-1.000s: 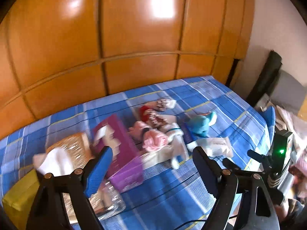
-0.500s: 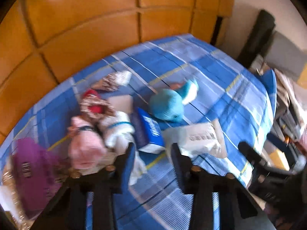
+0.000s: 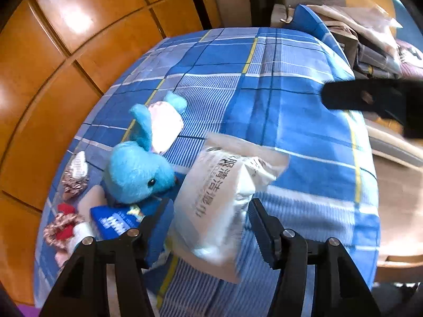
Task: Organize soft objects
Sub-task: 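Reach the left tool to the white wet-wipes pack and grasp it, then carry the wipes pack into the gold tray while the right tool grasps the Tempo pack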
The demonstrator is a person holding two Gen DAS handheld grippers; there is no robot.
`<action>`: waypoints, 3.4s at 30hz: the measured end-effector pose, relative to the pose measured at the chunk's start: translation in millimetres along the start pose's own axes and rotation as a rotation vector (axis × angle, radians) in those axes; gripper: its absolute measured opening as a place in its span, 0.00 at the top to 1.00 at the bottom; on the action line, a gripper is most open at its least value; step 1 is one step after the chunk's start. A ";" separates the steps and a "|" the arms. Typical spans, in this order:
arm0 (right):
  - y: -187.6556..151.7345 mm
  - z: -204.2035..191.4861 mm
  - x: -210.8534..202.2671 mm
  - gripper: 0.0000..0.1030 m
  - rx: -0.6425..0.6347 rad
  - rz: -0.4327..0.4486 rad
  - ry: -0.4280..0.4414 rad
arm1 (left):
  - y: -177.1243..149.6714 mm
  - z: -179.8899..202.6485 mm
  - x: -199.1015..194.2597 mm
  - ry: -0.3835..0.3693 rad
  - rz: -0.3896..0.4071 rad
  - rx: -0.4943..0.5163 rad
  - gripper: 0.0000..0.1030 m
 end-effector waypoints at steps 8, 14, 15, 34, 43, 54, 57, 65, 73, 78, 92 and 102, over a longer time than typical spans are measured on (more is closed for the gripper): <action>-10.0 1.7 13.0 0.06 0.001 -0.038 0.001 | -3.0 -2.9 2.1 -0.058 0.066 -0.114 0.59; -17.4 -7.1 16.7 0.11 -0.015 -0.067 0.045 | -37.1 -8.7 -29.0 -0.135 0.066 -0.308 0.60; -18.6 -10.4 17.2 0.12 -0.018 -0.075 0.058 | -45.9 -9.6 -37.3 -0.145 0.069 -0.351 0.60; -54.1 -172.5 60.6 0.43 -0.136 -0.398 0.629 | -127.0 -23.9 -142.8 -0.052 0.152 -0.581 0.60; -42.6 -214.8 82.6 0.38 -0.108 -0.397 0.612 | -119.6 -30.7 -165.6 -0.033 0.200 -0.580 0.60; -54.4 -231.3 87.0 0.28 -0.293 -0.388 0.522 | -133.3 -34.0 -189.0 -0.037 0.218 -0.606 0.60; -65.0 -243.2 84.8 0.28 -0.417 -0.377 0.482 | -136.1 -35.1 -195.8 -0.030 0.227 -0.612 0.60; -77.3 -261.7 84.1 0.45 -0.531 -0.323 0.423 | -115.6 -48.4 -223.2 -0.071 0.312 -0.646 0.60; -83.8 -255.5 83.6 0.45 -0.495 -0.308 0.460 | -77.1 -138.0 -236.0 -0.042 0.379 -0.762 0.60; -80.3 -244.5 77.9 0.44 -0.517 -0.290 0.454 | -65.9 -207.2 -229.4 0.003 0.367 -0.856 0.60; -89.0 -249.1 75.3 0.42 -0.622 -0.219 0.394 | -262.1 -289.2 -298.6 0.369 0.300 -1.190 0.60; -93.6 -248.3 67.7 0.68 -0.710 -0.129 0.300 | -445.3 -219.1 -315.6 0.557 0.069 -1.430 0.59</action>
Point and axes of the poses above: each gripper's, at about its wrist camera, not at the fingertips, and x roughly the way its jaws point, z to its right, y to its top, the point moved 8 cm from there along x, roughly the way its jaws point, and after that the axes turned 4 degrees about z, right-handed, at the moved point
